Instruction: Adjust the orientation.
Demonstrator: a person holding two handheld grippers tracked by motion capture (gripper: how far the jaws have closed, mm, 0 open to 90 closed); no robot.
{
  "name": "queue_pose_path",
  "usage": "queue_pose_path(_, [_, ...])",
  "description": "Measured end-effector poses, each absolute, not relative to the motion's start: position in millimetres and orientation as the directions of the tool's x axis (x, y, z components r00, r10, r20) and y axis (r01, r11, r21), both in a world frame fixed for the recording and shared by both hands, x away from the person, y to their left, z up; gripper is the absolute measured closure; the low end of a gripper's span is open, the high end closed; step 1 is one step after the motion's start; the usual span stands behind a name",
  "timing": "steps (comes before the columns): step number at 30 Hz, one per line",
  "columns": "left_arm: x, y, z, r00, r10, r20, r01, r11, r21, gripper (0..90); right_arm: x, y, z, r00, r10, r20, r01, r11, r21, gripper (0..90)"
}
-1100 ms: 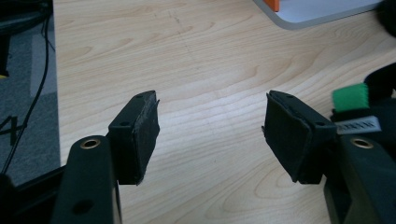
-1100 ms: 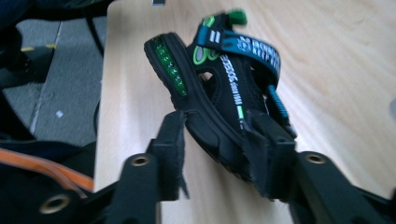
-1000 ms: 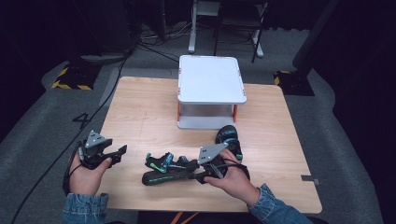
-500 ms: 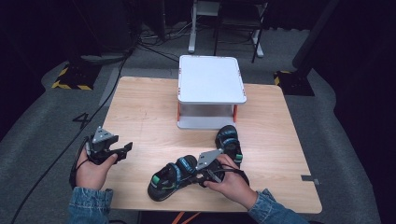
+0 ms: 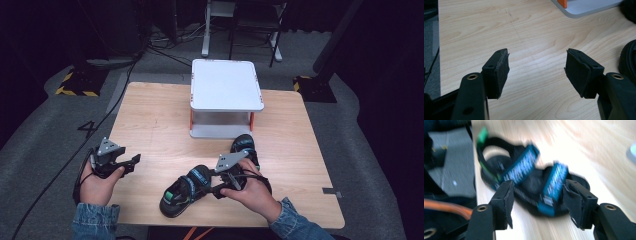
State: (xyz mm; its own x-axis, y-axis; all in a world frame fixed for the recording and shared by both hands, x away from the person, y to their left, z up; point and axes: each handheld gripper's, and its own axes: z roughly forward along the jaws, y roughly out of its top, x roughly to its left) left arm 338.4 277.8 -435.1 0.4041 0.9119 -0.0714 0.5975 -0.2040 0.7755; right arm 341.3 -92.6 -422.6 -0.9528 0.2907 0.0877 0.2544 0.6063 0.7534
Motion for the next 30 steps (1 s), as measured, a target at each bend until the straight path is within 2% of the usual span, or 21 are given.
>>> queue_pose_path(10, [318,292,-440,0.356,0.932,-0.073,0.615,-0.175,0.768,36.2,339,-44,-441,-0.956,0.272,0.113,0.256,0.578,0.775,38.6])
queue_pose_path(12, [315,296,-440,0.353,0.933,-0.07,0.614,-0.175,0.769,36.2,339,-37,-449,-0.96,0.272,0.061,0.22,0.607,0.763,41.3])
queue_pose_path(14, [313,297,-440,0.348,0.935,-0.071,0.616,-0.171,0.769,36.2,339,-36,-451,-0.96,0.273,0.062,0.221,0.607,0.763,42.8])
queue_pose_path(16, [310,299,-441,0.334,0.939,-0.076,0.618,-0.158,0.77,36.2,339,-35,-450,-0.959,0.275,0.067,0.226,0.602,0.766,58.5])
queue_pose_path(17, [310,300,-441,0.337,0.939,-0.071,0.617,-0.163,0.77,36.2,339,-36,-448,-0.959,0.274,0.069,0.227,0.603,0.765,62.8])
queue_pose_path(21, [310,300,-441,0.336,0.939,-0.071,0.618,-0.163,0.769,36.2,339,-39,-446,-0.961,0.271,0.065,0.224,0.616,0.755,65.6])
queue_pose_path(27, [316,296,-439,0.351,0.934,-0.071,0.611,-0.17,0.773,36.2,341,-55,-428,-0.962,0.274,0.012,0.175,0.582,0.794,65.6])
queue_pose_path(30, [325,289,-439,0.374,0.925,-0.071,0.606,-0.185,0.774,36.2,347,-78,-412,-0.952,0.304,0.025,0.194,0.541,0.818,65.4])
